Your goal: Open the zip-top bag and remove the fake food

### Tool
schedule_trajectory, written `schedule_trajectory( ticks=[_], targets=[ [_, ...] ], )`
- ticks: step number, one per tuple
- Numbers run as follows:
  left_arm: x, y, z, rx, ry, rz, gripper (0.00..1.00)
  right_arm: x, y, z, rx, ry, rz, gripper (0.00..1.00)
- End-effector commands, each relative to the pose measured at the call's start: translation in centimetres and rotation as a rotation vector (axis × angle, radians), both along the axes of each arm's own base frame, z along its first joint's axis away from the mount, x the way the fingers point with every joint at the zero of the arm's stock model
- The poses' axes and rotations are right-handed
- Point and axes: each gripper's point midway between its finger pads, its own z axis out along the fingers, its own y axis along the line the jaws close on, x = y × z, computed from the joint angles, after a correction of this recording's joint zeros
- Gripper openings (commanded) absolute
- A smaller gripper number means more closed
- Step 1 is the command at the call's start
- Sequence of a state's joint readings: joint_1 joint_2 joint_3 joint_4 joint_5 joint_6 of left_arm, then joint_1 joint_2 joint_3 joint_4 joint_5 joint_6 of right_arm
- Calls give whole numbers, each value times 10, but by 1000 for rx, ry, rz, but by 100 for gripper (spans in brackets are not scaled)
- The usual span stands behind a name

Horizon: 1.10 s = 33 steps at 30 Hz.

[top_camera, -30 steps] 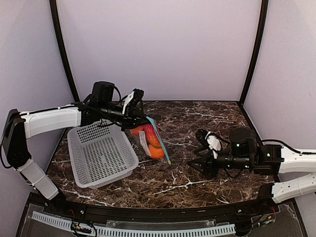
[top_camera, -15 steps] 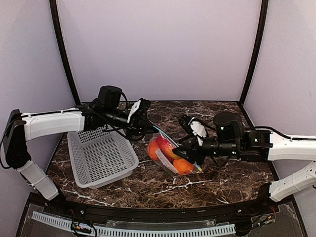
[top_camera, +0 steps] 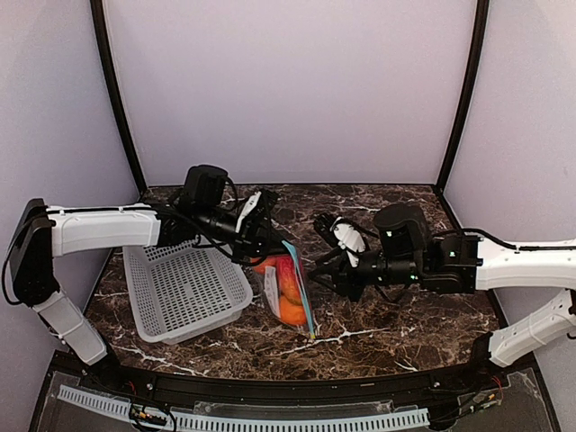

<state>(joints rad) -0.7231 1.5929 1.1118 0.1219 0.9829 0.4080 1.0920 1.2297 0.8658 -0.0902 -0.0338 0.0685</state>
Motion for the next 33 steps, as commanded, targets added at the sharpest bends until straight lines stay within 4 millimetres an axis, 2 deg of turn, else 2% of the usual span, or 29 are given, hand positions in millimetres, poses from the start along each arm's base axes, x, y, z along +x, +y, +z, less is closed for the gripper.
schedule_trajectory(
  ticks=[1, 7, 18, 28, 33],
  targets=[
    [-6, -3, -1, -21, 26, -36, 1, 1, 6, 13, 42, -9, 11, 31],
    [-5, -5, -6, -17, 42, -41, 1, -1, 8, 13, 53, -8, 30, 36],
    [-6, -5, -7, -14, 43, -46, 1, 17, 7, 1, -11, -33, -48, 18],
    [-5, -3, -10, -7, 37, -46, 1, 9, -1, 18, 40, -49, -35, 18],
    [-6, -3, -10, -7, 33, -47, 1, 7, -5, 15, 30, -39, -37, 13]
  ],
)
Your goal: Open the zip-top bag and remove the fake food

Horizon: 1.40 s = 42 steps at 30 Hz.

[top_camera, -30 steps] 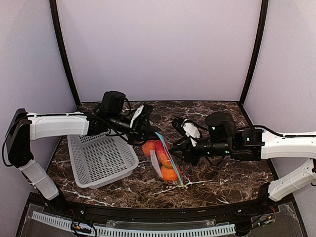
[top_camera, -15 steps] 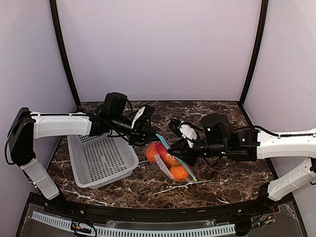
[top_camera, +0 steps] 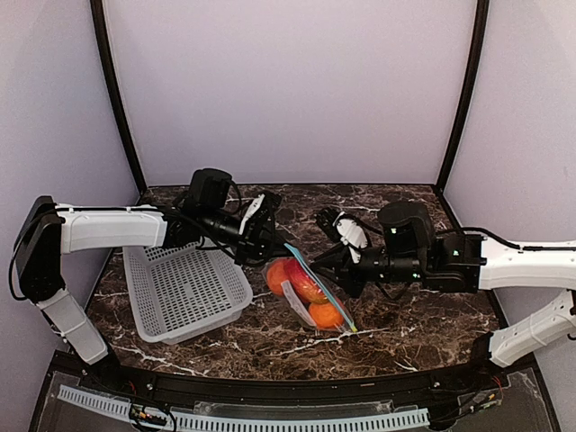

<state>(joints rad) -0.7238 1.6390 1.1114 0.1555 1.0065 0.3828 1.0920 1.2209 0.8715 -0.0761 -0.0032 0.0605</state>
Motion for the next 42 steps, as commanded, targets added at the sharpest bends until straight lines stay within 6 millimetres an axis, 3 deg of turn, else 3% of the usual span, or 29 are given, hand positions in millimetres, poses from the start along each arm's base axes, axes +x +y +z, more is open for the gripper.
schedule_trajectory(
  ticks=[1, 6, 9, 15, 24, 32, 42],
  targets=[
    [-8, 2, 3, -14, -9, -31, 1, 2, -4, 3, 8, -2, -16, 12],
    [-7, 1, 2, -13, -5, -31, 1, 4, -7, -8, -29, 10, -32, 14],
    [-7, 1, 1, -11, -3, -30, 1, 1, -6, -2, -8, 4, -14, 23],
    [-7, 1, 2, -12, -3, -30, 1, -3, 1, 6, 9, 0, 24, 24],
    [-7, 1, 1, -10, -3, -28, 1, 1, 7, -1, -27, 1, 29, 20],
    [-7, 1, 0, -11, -3, -29, 1, 13, -4, -2, -39, -12, -64, 10],
    [-5, 2, 0, -12, 0, -24, 1, 15, -18, -27, -130, 5, -102, 12]
  ],
)
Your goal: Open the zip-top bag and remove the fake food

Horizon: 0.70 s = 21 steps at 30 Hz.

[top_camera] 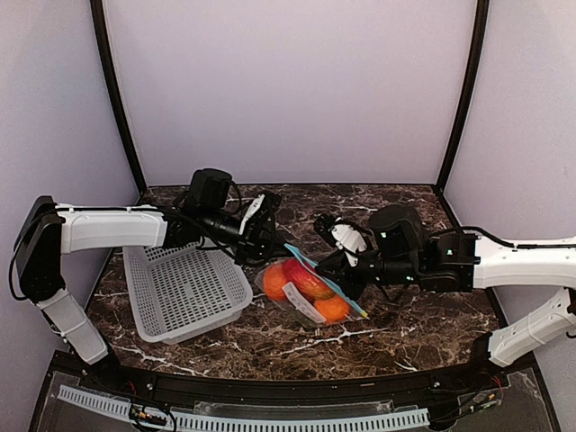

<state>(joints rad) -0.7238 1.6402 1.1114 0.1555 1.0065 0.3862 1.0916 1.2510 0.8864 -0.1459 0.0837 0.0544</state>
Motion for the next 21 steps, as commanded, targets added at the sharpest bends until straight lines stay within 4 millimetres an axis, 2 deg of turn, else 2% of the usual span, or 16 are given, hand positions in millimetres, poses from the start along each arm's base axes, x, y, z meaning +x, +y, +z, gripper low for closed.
schedule_trajectory(
  ticks=[1, 13, 15, 16, 21],
  targets=[
    [-5, 2, 1, -13, 3, -23, 1, 2, -8, -11, -40, 13, -27, 12],
    [-2, 3, 2, -19, -5, -12, 1, -5, -22, -30, -99, 57, -37, 8],
    [0, 3, 2, -20, -12, -5, 1, -6, -23, -32, -102, 65, -40, 4],
    [0, 3, 2, -20, -14, -2, 2, -6, -23, -31, -98, 66, -40, 0],
    [7, 3, 4, -29, -50, 43, 12, -5, -21, -6, -18, 59, -35, 0]
  ],
)
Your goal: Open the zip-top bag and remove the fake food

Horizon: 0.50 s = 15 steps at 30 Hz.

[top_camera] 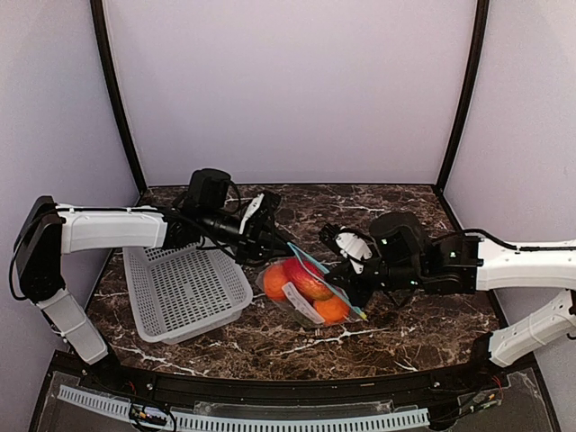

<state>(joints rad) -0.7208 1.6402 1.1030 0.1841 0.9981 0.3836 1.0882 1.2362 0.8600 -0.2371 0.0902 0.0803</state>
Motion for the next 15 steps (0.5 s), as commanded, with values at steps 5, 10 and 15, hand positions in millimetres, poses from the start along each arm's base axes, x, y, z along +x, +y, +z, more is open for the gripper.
schedule_trajectory(
  ticks=[5, 10, 15],
  targets=[
    [8, 8, 13, -20, -109, 91, 32, 3, -1, 43, 109, -15, 7, 0],
    [10, 21, 21, -1, -201, 158, 39, -2, 6, 44, 112, 26, 61, 0],
    [6, 40, 26, 35, -286, 226, 44, -6, 16, 49, 140, 68, 102, 0]
  ],
)
